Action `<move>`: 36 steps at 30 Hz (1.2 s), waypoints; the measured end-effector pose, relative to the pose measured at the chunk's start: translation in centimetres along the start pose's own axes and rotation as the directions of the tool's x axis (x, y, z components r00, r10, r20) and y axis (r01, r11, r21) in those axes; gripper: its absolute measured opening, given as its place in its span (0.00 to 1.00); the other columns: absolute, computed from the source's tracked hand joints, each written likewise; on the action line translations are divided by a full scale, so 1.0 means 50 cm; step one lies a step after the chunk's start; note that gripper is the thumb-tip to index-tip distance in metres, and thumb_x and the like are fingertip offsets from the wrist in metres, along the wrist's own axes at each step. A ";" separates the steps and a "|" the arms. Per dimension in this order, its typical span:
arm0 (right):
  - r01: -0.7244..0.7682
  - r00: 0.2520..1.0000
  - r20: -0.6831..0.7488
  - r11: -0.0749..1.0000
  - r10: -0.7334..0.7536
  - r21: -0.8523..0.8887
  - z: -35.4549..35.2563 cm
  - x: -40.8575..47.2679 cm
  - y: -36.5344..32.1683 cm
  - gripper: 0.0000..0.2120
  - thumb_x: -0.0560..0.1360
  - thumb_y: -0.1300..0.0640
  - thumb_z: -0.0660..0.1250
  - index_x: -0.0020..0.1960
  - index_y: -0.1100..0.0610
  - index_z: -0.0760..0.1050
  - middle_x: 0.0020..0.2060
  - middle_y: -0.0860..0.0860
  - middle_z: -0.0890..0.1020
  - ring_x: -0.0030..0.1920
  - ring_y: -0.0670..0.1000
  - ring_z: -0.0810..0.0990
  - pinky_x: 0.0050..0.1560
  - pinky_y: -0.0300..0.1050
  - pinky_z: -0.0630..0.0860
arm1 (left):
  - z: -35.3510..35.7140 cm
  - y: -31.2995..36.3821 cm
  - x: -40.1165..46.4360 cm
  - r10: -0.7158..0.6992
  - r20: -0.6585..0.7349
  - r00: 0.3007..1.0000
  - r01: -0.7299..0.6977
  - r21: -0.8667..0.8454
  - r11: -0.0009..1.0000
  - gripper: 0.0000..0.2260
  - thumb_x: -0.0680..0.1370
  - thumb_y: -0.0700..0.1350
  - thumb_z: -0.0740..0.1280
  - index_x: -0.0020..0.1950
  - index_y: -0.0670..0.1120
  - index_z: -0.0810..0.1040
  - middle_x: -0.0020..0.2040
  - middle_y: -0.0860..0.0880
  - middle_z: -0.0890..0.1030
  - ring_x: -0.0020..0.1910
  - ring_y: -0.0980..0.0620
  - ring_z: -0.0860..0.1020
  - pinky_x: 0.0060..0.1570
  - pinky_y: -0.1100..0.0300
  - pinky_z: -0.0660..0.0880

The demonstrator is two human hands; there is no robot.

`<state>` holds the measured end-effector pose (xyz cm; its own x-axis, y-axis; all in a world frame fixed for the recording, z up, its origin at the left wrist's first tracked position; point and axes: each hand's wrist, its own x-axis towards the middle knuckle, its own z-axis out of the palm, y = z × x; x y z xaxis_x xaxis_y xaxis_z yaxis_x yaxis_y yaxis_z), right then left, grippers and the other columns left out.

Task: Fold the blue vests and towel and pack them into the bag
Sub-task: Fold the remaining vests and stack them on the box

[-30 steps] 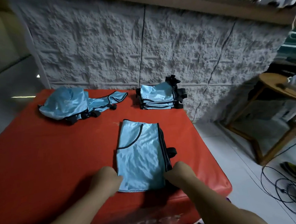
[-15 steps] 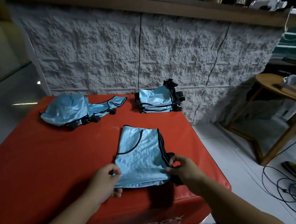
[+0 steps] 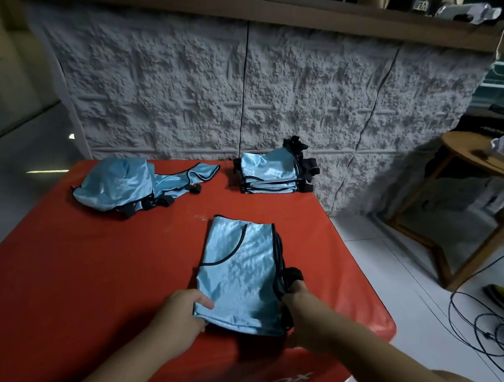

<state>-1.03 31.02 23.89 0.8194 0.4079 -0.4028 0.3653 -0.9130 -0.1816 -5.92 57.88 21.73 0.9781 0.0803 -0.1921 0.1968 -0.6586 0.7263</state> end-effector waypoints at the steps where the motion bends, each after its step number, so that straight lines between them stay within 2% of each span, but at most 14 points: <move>1: -0.020 1.000 -0.019 1.000 0.020 -0.002 0.019 0.011 0.001 0.24 0.72 0.58 0.75 0.65 0.62 0.74 0.67 0.59 0.67 0.55 0.58 0.78 0.59 0.47 0.78 | 0.006 0.002 0.002 0.010 -0.024 1.000 -0.010 -0.025 1.000 0.11 0.73 0.32 0.73 0.45 0.49 0.83 0.44 0.52 0.78 0.34 0.56 0.81 0.30 0.73 0.69; 4: -0.021 0.997 -0.072 0.999 0.019 -0.024 0.047 0.025 0.000 0.21 0.73 0.59 0.72 0.64 0.61 0.72 0.65 0.59 0.67 0.46 0.59 0.79 0.49 0.52 0.79 | 0.010 0.003 0.007 0.037 -0.080 0.996 -0.043 -0.076 0.996 0.08 0.75 0.37 0.74 0.37 0.46 0.83 0.32 0.46 0.81 0.25 0.53 0.81 0.25 0.66 0.70; 7: -0.057 0.994 -0.103 0.989 0.042 -0.139 0.048 0.016 -0.002 0.11 0.75 0.60 0.66 0.56 0.57 0.72 0.62 0.57 0.65 0.37 0.61 0.71 0.40 0.52 0.71 | 0.002 0.001 0.010 0.081 -0.106 0.991 -0.088 -0.059 0.994 0.08 0.73 0.40 0.76 0.34 0.45 0.83 0.30 0.45 0.80 0.24 0.57 0.77 0.28 0.59 0.71; 9: -0.041 0.987 -0.162 0.983 0.012 -0.178 0.043 0.009 -0.006 0.12 0.74 0.54 0.67 0.56 0.54 0.73 0.60 0.55 0.66 0.41 0.61 0.74 0.42 0.52 0.72 | -0.001 -0.003 0.012 0.114 -0.148 0.982 -0.120 -0.028 0.992 0.07 0.72 0.41 0.77 0.34 0.46 0.85 0.32 0.48 0.79 0.28 0.58 0.76 0.33 0.60 0.71; 11: -0.019 0.973 -0.228 0.983 -0.024 -0.184 0.037 0.005 -0.004 0.13 0.73 0.47 0.67 0.56 0.51 0.77 0.58 0.52 0.68 0.50 0.60 0.78 0.49 0.50 0.75 | -0.004 -0.008 0.015 0.133 -0.172 0.976 -0.133 0.009 0.991 0.05 0.71 0.43 0.79 0.35 0.48 0.86 0.35 0.49 0.78 0.36 0.57 0.77 0.38 0.65 0.69; 13: 0.024 0.956 -0.287 0.987 -0.069 -0.158 0.023 0.001 0.003 0.13 0.71 0.47 0.64 0.52 0.50 0.80 0.57 0.50 0.72 0.55 0.57 0.76 0.52 0.49 0.74 | -0.007 -0.019 0.022 0.126 -0.170 0.977 -0.128 -0.002 0.992 0.08 0.70 0.45 0.80 0.33 0.46 0.84 0.39 0.49 0.78 0.39 0.56 0.77 0.42 0.64 0.70; 16: 0.131 0.958 -0.251 0.991 -0.137 -0.041 -0.006 -0.010 0.022 0.11 0.68 0.51 0.63 0.44 0.54 0.81 0.50 0.47 0.77 0.51 0.52 0.76 0.46 0.44 0.72 | -0.020 -0.033 0.027 0.156 -0.135 0.978 -0.161 -0.026 0.987 0.12 0.68 0.45 0.81 0.31 0.43 0.81 0.47 0.54 0.79 0.45 0.60 0.78 0.44 0.67 0.71; 19: 0.216 0.958 -0.196 0.976 -0.209 0.014 -0.026 -0.018 0.044 0.08 0.66 0.53 0.64 0.41 0.56 0.79 0.44 0.48 0.79 0.44 0.47 0.77 0.41 0.40 0.70 | -0.041 -0.034 0.020 0.234 0.002 0.972 -0.234 -0.028 0.972 0.13 0.69 0.47 0.80 0.30 0.44 0.80 0.52 0.59 0.80 0.42 0.61 0.80 0.44 0.66 0.72; 22: 0.258 0.961 -0.133 0.960 -0.243 0.108 -0.045 -0.026 0.050 0.11 0.65 0.52 0.64 0.44 0.53 0.81 0.46 0.46 0.82 0.45 0.46 0.80 0.46 0.41 0.76 | -0.056 -0.022 0.010 0.305 0.116 0.945 -0.298 -0.075 0.952 0.06 0.68 0.52 0.77 0.34 0.53 0.84 0.46 0.57 0.84 0.41 0.58 0.81 0.45 0.61 0.75; 24: 0.301 0.951 -0.132 0.938 -0.281 0.172 -0.063 -0.023 0.048 0.10 0.64 0.52 0.66 0.43 0.52 0.83 0.50 0.43 0.82 0.47 0.40 0.80 0.46 0.30 0.71 | -0.060 -0.014 0.013 0.312 0.091 0.946 -0.302 -0.101 0.948 0.11 0.68 0.55 0.75 0.36 0.47 0.84 0.35 0.56 0.82 0.34 0.58 0.78 0.39 0.58 0.73; 26: 0.277 0.956 -0.184 0.912 -0.230 0.303 -0.087 -0.010 0.045 0.07 0.64 0.57 0.69 0.41 0.51 0.83 0.47 0.43 0.83 0.42 0.36 0.80 0.43 0.29 0.71 | -0.063 -0.008 0.032 0.295 0.046 0.954 -0.287 -0.135 0.948 0.14 0.70 0.50 0.76 0.34 0.41 0.79 0.28 0.56 0.74 0.29 0.60 0.70 0.34 0.59 0.67; 29: 0.163 0.977 -0.204 0.811 -0.055 0.562 -0.111 0.037 0.054 0.11 0.65 0.68 0.71 0.42 0.54 0.83 0.35 0.52 0.84 0.33 0.43 0.81 0.36 0.42 0.77 | -0.063 0.000 0.088 0.233 -0.046 0.971 -0.238 -0.205 0.949 0.15 0.73 0.48 0.76 0.33 0.41 0.77 0.28 0.56 0.71 0.30 0.62 0.68 0.34 0.58 0.64; 33: 0.091 0.972 -0.207 0.638 0.109 0.765 -0.125 0.104 0.069 0.17 0.66 0.74 0.70 0.49 0.56 0.84 0.37 0.53 0.82 0.37 0.49 0.79 0.41 0.50 0.79 | -0.056 -0.013 0.165 0.118 -0.093 0.989 -0.141 -0.298 0.944 0.21 0.66 0.59 0.73 0.39 0.39 0.82 0.33 0.50 0.82 0.34 0.56 0.74 0.36 0.55 0.70; 36: 0.057 0.958 -0.205 0.570 0.199 0.820 -0.132 0.163 0.081 0.19 0.68 0.71 0.74 0.54 0.54 0.82 0.43 0.55 0.83 0.38 0.50 0.79 0.42 0.52 0.81 | -0.044 -0.022 0.206 0.055 -0.118 0.992 -0.091 -0.332 0.939 0.27 0.64 0.64 0.73 0.44 0.39 0.84 0.42 0.40 0.86 0.40 0.45 0.83 0.43 0.42 0.79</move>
<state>10.06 30.64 25.78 0.9484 0.2089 -0.2383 -0.1073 -0.4958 -0.8618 4.11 61.07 20.38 0.9886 0.1316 -0.0731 0.1182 -0.3771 0.9186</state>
